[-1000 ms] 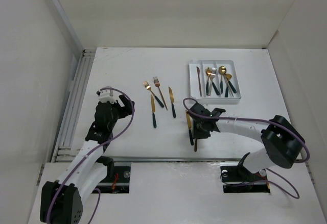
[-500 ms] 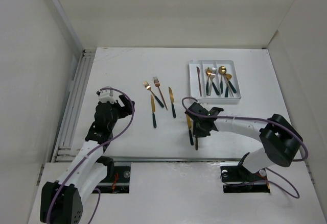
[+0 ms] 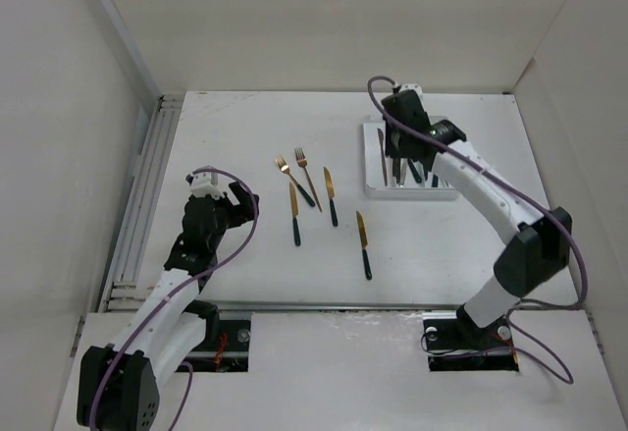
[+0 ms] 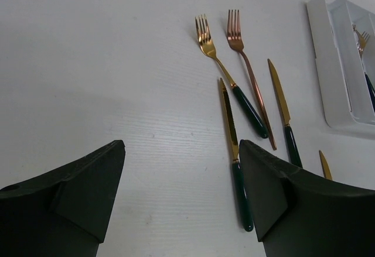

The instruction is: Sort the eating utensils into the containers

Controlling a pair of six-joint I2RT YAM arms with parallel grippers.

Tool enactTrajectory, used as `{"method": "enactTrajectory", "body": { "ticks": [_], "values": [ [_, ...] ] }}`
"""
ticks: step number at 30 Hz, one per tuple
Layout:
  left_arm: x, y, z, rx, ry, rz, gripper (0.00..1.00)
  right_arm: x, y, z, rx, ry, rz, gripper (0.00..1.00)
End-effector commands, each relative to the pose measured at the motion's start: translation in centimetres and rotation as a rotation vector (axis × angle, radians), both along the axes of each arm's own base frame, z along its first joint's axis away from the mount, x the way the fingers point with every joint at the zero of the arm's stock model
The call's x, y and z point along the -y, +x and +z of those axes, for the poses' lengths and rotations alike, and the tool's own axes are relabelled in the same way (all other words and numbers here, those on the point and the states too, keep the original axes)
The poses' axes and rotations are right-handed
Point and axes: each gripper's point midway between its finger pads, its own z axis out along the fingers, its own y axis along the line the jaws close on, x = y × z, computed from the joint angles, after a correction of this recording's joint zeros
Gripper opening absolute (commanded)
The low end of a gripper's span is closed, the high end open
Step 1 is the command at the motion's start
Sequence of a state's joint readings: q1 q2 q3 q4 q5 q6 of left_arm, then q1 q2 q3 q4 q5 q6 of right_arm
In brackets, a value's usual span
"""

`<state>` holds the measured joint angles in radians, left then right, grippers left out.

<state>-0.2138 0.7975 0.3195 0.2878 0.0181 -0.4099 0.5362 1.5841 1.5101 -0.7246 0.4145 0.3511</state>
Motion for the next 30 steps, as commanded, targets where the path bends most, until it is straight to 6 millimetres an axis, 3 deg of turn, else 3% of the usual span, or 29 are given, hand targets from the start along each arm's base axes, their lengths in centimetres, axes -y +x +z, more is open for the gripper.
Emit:
{"method": "enactTrajectory", "body": {
  "ticks": [1, 4, 5, 8, 11, 15, 18, 19, 21, 23, 27, 30],
  "values": [
    [0.0, 0.5, 0.9, 0.038, -0.019, 0.007, 0.76, 2.3, 4.7, -2.3, -0.045, -0.159, 0.056, 0.00],
    [-0.3, 0.6, 0.3, 0.016, -0.023, 0.020, 0.76, 4.6, 8.1, -2.7, -0.051, -0.177, 0.010, 0.00],
    [-0.3, 0.6, 0.3, 0.016, -0.023, 0.020, 0.76, 5.2, 9.0, -4.6, -0.088, -0.196, 0.002, 0.00],
    [-1.0, 0.8, 0.1, 0.007, -0.021, 0.045, 0.76, 7.0, 11.3, -7.2, -0.120, -0.171, -0.020, 0.00],
    [-1.7, 1.0, -0.2, -0.003, -0.028, 0.071, 0.76, 9.0, 12.2, -9.2, -0.152, -0.177, -0.061, 0.00],
    [-1.6, 1.2, -0.3, -0.012, -0.026, 0.071, 0.76, 8.8, 12.7, -12.5, -0.207, -0.173, -0.027, 0.00],
    [-1.6, 1.4, -0.5, -0.022, -0.024, 0.071, 0.76, 8.4, 12.6, -12.8, -0.221, -0.159, -0.011, 0.07],
    [-1.6, 1.4, -0.5, -0.023, -0.024, 0.071, 0.76, 8.2, 12.6, -12.8, -0.222, -0.145, -0.013, 0.17],
    [-1.6, 1.4, -0.7, -0.031, -0.022, 0.071, 0.76, 7.9, 12.3, -12.8, -0.226, -0.131, 0.000, 0.28],
    [-1.6, 1.4, -0.7, -0.032, -0.022, 0.071, 0.76, 7.9, 12.3, -12.2, -0.213, -0.120, -0.009, 0.48],
    [-1.6, 1.4, -0.7, -0.032, -0.022, 0.071, 0.76, 8.4, 11.2, -9.6, -0.192, -0.107, -0.054, 0.54],
    [-1.6, 1.2, -0.6, -0.021, -0.024, 0.071, 0.76, 6.4, 9.4, -6.0, -0.132, -0.066, -0.027, 0.57]
  ]
}}
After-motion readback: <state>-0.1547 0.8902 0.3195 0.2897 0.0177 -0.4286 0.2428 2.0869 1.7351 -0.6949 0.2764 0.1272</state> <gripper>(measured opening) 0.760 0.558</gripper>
